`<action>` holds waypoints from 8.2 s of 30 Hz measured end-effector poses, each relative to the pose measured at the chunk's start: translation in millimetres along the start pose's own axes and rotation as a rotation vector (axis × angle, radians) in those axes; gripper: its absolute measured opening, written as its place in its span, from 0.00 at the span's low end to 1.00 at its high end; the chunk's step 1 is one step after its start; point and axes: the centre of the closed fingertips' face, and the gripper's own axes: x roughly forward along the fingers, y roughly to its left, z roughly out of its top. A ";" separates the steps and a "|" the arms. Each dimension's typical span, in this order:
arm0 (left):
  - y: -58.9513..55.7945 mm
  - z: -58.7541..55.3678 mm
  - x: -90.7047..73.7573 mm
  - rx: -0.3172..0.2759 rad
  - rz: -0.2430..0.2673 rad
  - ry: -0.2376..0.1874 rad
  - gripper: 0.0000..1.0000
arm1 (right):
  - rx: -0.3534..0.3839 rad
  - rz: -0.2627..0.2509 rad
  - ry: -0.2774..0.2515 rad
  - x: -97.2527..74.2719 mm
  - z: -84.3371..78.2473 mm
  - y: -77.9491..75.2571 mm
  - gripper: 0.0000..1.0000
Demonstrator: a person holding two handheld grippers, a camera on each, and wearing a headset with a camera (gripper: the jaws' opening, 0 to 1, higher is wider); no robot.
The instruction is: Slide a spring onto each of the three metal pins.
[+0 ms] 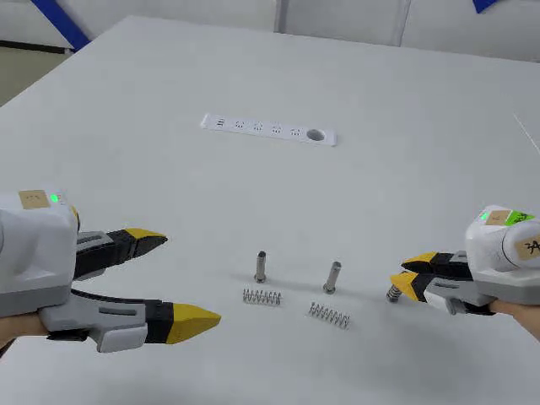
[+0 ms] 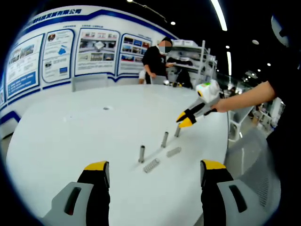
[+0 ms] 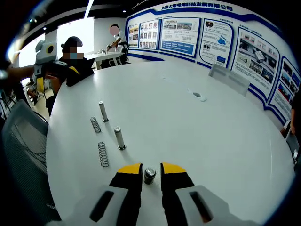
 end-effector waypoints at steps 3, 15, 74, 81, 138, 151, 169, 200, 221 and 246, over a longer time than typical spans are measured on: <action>1.5 4.2 1.1 -0.004 0.001 -0.014 0.81 | 0.005 -0.008 -0.031 -9.0 10.8 -0.9 0.16; 3.6 4.2 1.8 0.009 -0.006 -0.018 0.80 | -0.089 0.139 -0.069 -6.4 38.5 63.7 0.17; -28.8 3.9 23.6 0.050 -0.117 0.036 0.74 | -0.317 0.285 0.051 -3.0 24.5 96.8 0.11; -55.9 21.4 46.8 0.148 -0.211 0.030 0.71 | -0.501 0.320 0.009 -38.7 68.1 106.8 0.11; -119.7 29.9 59.9 0.384 -0.420 0.060 0.10 | -0.537 0.440 -0.030 -63.5 78.7 153.7 0.16; -122.4 29.4 59.1 0.396 -0.435 0.054 0.10 | -0.467 0.494 -0.047 -72.3 81.4 158.6 0.11; -119.7 24.7 63.2 0.404 -0.429 0.059 0.10 | -0.347 0.575 -0.159 -80.4 110.5 172.0 0.11; -118.0 23.9 62.3 0.358 -0.432 0.042 0.12 | -0.326 0.568 -0.198 -74.1 123.1 180.4 0.10; -64.3 23.8 37.5 0.229 -0.270 0.010 0.45 | -0.209 0.317 -0.170 -49.4 128.0 85.9 0.11; -25.1 7.1 20.9 0.123 -0.134 0.017 0.76 | -0.127 0.243 -0.043 18.1 81.9 56.7 0.11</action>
